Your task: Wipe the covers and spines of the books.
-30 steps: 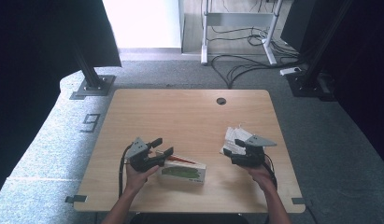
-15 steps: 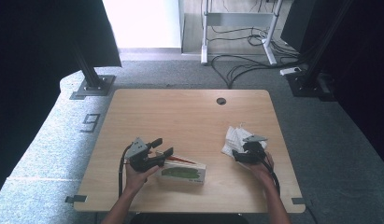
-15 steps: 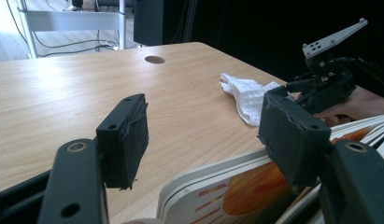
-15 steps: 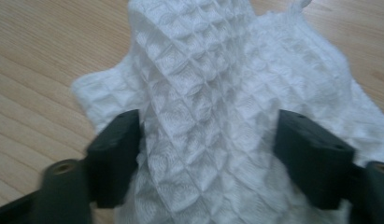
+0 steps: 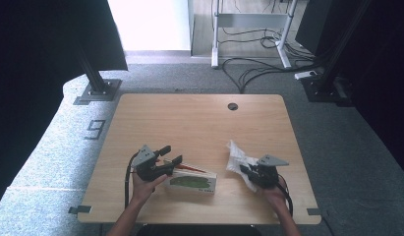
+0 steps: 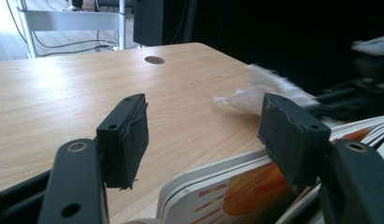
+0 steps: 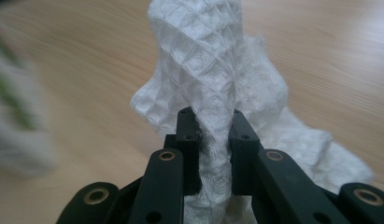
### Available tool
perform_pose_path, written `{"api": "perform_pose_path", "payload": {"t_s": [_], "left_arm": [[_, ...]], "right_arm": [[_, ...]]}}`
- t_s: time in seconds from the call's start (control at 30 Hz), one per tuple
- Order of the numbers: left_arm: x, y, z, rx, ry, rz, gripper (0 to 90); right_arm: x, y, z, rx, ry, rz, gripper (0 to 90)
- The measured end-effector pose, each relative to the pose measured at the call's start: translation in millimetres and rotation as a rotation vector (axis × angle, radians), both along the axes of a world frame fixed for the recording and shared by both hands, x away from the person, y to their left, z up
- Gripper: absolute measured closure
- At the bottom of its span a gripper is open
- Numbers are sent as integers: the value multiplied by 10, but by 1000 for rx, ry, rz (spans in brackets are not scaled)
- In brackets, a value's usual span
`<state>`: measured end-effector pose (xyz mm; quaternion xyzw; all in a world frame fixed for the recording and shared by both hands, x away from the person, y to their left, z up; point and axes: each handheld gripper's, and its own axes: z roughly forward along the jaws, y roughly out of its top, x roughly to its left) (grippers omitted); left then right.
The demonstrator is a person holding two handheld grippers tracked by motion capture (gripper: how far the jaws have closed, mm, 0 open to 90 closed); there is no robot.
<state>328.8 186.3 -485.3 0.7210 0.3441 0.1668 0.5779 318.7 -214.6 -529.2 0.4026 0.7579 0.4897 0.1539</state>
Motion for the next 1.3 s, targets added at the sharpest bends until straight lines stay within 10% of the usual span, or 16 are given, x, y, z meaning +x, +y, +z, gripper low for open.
{"api": "perform_pose_path", "payload": {"t_s": [0.37, 0.67, 1.03, 1.3], "left_arm": [[-11, -6, -5, -5, -4, -1, 355], [-16, -3, -7, -6, -10, -7, 384], [-18, 3, -7, -4, -13, -4, 382], [-20, 4, -6, -3, -14, -1, 382]], "right_arm": [[-468, 321, 143, 345, -15, 222, 759], [-563, 502, 79, 199, -30, 167, 757], [-493, 735, -175, -74, 111, 74, 759], [-581, 683, -94, 3, 80, 77, 756]]}}
